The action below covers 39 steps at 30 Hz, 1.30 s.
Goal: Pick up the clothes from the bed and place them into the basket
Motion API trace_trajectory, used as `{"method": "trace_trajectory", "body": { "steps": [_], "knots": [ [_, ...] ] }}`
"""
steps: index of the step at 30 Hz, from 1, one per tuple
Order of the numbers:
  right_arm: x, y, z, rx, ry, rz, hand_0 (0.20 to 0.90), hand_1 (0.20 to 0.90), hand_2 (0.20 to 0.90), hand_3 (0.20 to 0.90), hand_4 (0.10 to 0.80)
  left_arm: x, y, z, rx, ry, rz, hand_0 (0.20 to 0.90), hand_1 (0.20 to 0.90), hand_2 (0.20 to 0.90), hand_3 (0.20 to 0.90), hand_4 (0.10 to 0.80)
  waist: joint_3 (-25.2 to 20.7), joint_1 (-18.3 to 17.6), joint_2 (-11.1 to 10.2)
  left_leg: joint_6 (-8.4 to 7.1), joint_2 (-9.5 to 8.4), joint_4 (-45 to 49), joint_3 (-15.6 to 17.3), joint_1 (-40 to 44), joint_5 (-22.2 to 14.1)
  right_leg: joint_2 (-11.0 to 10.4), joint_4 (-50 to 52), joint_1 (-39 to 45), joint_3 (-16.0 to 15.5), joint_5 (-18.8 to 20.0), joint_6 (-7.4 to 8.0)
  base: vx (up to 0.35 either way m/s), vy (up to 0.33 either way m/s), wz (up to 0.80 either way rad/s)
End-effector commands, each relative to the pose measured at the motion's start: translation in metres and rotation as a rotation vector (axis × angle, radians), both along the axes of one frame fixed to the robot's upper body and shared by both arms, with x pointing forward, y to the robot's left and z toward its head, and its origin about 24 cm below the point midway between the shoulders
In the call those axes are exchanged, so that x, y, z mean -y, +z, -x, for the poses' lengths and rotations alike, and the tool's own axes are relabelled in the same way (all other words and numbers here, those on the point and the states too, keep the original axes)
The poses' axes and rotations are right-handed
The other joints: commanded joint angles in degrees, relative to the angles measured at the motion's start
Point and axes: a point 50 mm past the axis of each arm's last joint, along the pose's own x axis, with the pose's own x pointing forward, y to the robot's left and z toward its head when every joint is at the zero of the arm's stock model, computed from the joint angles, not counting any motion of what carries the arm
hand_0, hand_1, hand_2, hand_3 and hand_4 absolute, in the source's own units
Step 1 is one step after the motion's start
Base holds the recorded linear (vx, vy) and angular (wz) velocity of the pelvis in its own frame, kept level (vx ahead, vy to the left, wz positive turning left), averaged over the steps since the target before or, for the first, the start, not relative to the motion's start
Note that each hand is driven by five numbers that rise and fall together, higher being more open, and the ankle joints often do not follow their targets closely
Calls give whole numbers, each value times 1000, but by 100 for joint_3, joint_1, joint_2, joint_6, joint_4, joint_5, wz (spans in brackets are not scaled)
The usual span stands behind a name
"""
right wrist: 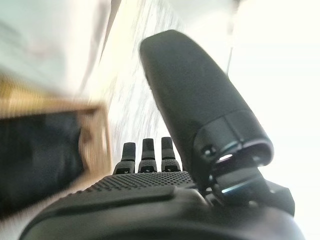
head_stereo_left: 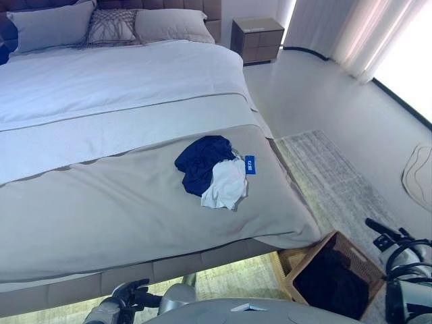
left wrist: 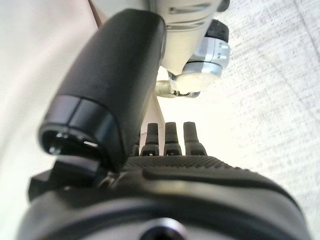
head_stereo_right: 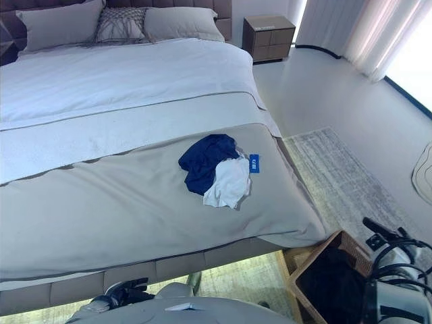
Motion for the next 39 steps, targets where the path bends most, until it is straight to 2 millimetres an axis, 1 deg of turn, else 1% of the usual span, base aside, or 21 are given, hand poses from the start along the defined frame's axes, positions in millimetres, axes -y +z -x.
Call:
{"method": "trace_trajectory", "body": {
  "steps": [1,5,7,9,10,12,14,16,17,18,21,23,25,26,28,31,33,34,35,37,39],
  "knots": [
    [17,24,-5,116,-35,167,900,900,900,900,800,-8,0,12,-36,39,-6,900,900,900,900,800,-141,143,142,299,-192,6,228,175,-681,145,465,107,-17,-642,-43,62,135,12],
    [14,21,-2,49,11,211,900,900,900,900,800,-8,0,18,-37,92,19,900,900,900,900,800,-169,139,122,342,-235,6,252,151,-697,91,437,147,29,-629,17,58,114,4],
    [8,11,3,-15,125,220,900,900,900,900,800,-10,1,14,-33,80,23,900,900,900,900,800,-149,116,98,383,-246,6,256,110,-685,26,522,46,31,-577,66,37,74,3],
    [4,7,3,-26,173,217,900,900,900,900,800,-9,1,13,-31,73,22,900,900,900,900,800,-125,112,83,393,-245,6,274,131,-715,3,573,29,48,-574,89,47,45,-1],
    [-5,3,0,-58,284,232,900,900,900,900,800,-8,1,9,-19,59,18,900,900,900,900,800,-99,71,59,437,-263,6,281,92,-694,-37,616,-50,77,-469,135,45,44,-3],
    [-12,-1,-2,-91,384,258,900,900,900,900,800,-8,2,5,-7,45,14,900,900,900,900,800,-74,46,37,475,-280,6,308,92,-709,-71,684,-106,123,-405,176,64,34,-1],
    [-24,-5,-7,-196,561,354,900,900,900,900,800,-9,3,-1,21,31,2,900,900,900,900,800,-15,13,-4,559,-317,6,340,113,-772,-161,860,-259,198,-230,248,93,26,-7],
    [-31,-3,-14,-253,672,447,900,900,900,900,800,-9,5,-8,44,26,-5,900,900,900,900,800,28,-2,-24,602,-316,6,384,137,-801,-197,947,-323,234,-166,278,98,20,-15],
    [-36,2,-24,-289,778,535,900,900,900,900,800,-8,6,-14,69,10,-9,900,900,900,900,800,76,1,-41,634,-302,6,438,169,-823,-211,988,-334,258,-150,291,116,23,-15],
    [-39,6,-31,-285,826,570,900,900,900,900,800,-8,7,-16,84,-1,-10,900,900,900,900,800,103,8,-55,653,-294,6,463,176,-823,-217,1016,-347,271,-137,292,135,33,-13],
    [-51,28,-61,-234,942,703,900,900,900,900,800,-3,8,-22,125,-28,-8,900,900,900,900,800,228,52,-105,715,-293,122,489,135,-886,-224,1095,-402,322,-144,255,103,47,-9],
    [-62,48,-85,-180,994,811,900,900,900,900,800,0,9,-27,147,-51,-5,900,900,900,900,800,358,108,-148,757,-309,297,448,-1,-958,-215,1148,-472,373,-203,210,27,41,-4],
    [-83,85,-122,-77,1018,976,900,900,900,900,800,2,14,-44,189,-96,-12,900,900,900,900,800,616,263,-245,801,-349,510,293,-366,-978,-215,1214,-709,389,-163,163,-60,-3,1],
    [-83,85,-122,-77,1018,976,900,900,900,900,800,2,14,-44,189,-96,-12,900,900,900,900,800,616,260,-245,801,-350,513,292,-370,-979,-216,1216,-711,388,-164,163,-82,-20,6],
    [-104,133,-159,17,1005,1157,900,900,900,900,800,0,21,-62,236,-128,-19,900,900,900,900,800,936,472,-308,820,-417,591,86,-685,-937,-269,1328,-934,296,-28,158,-83,-26,15],
    [-117,176,-182,75,989,1306,900,900,900,900,800,0,25,-72,265,-143,-17,900,900,900,900,800,1160,706,-281,808,-457,714,-64,-1006,-880,-403,1519,-1092,110,28,135,-56,3,42],
    [-122,198,-193,76,977,1395,900,900,900,900,800,2,26,-74,272,-143,-9,900,900,900,900,800,1265,834,-224,808,-490,782,-152,-1156,-852,-501,1651,-1171,3,49,130,26,39,36],
    [-127,214,-199,68,969,1469,900,900,900,900,800,2,25,-72,268,-138,-4,900,900,900,900,800,1328,956,-179,782,-505,790,-244,-1155,-947,-563,1833,-1195,10,-59,179,81,38,33],
    [-128,220,-201,60,966,1505,900,900,900,900,800,2,25,-71,266,-137,-2,900,900,900,900,800,1357,998,-158,782,-519,813,-272,-1196,-936,-600,1888,-1214,-20,-57,179,88,46,32],
    [-136,245,-211,42,951,1593,900,900,900,900,800,0,23,-66,268,-120,8,900,900,900,900,800,1469,1161,-75,769,-561,929,-370,-1403,-898,-726,2094,-1312,-123,-113,160,15,71,33],
    [-140,260,-216,33,938,1642,900,900,900,900,800,1,22,-63,269,-108,18,900,900,900,900,800,1549,1269,-23,755,-580,993,-430,-1543,-869,-794,2183,-1359,-203,-171,139,10,48,36]
  ]
}}
